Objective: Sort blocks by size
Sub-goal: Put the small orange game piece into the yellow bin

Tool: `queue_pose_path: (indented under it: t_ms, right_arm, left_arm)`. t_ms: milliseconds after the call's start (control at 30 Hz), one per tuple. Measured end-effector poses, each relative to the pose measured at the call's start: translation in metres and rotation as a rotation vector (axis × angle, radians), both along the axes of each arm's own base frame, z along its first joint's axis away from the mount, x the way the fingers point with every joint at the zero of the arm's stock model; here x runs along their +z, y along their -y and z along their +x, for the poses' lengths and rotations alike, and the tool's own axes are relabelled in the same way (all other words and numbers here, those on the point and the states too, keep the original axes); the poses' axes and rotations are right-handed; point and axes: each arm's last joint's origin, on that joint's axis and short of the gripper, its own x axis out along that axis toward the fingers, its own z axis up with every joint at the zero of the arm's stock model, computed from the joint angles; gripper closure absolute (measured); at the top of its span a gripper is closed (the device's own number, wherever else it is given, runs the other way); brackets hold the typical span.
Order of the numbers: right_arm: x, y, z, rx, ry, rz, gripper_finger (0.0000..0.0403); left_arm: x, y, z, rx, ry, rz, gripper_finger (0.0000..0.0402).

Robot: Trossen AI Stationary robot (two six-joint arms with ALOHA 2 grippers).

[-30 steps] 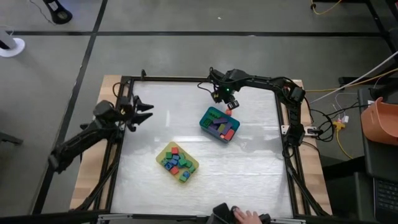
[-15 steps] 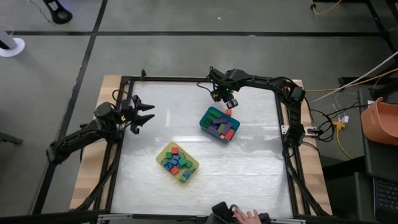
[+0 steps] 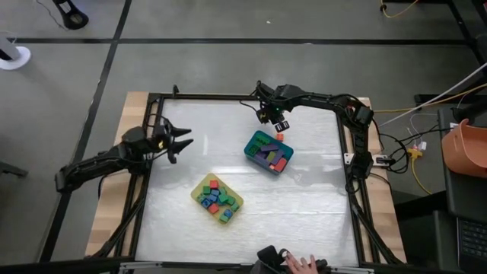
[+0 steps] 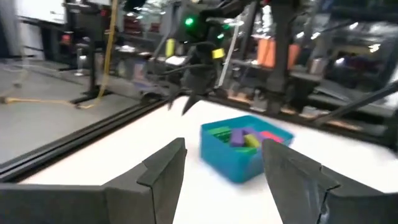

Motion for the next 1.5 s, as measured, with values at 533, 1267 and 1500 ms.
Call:
queue_pose_path:
  t_ms: [533,1267,1500]
  right_arm:
    - [0.001,0.002,0.003,0.000,0.029,-0.016,0.0251]
    - [-0.004,-0.013,-0.018,0.218,-0.188,0.174,0.0251]
    - [-0.004,-0.017,-0.024,0.278,-0.246,0.226,0.0251]
  left_arm:
    - [-0.009,-0.004,0.004,0.085,-0.033,-0.197,0.0202]
    - [-0.009,-0.004,0.004,0.083,-0.046,-0.167,0.0202]
    - [-0.009,-0.004,0.004,0.083,-0.046,-0.167,0.0202]
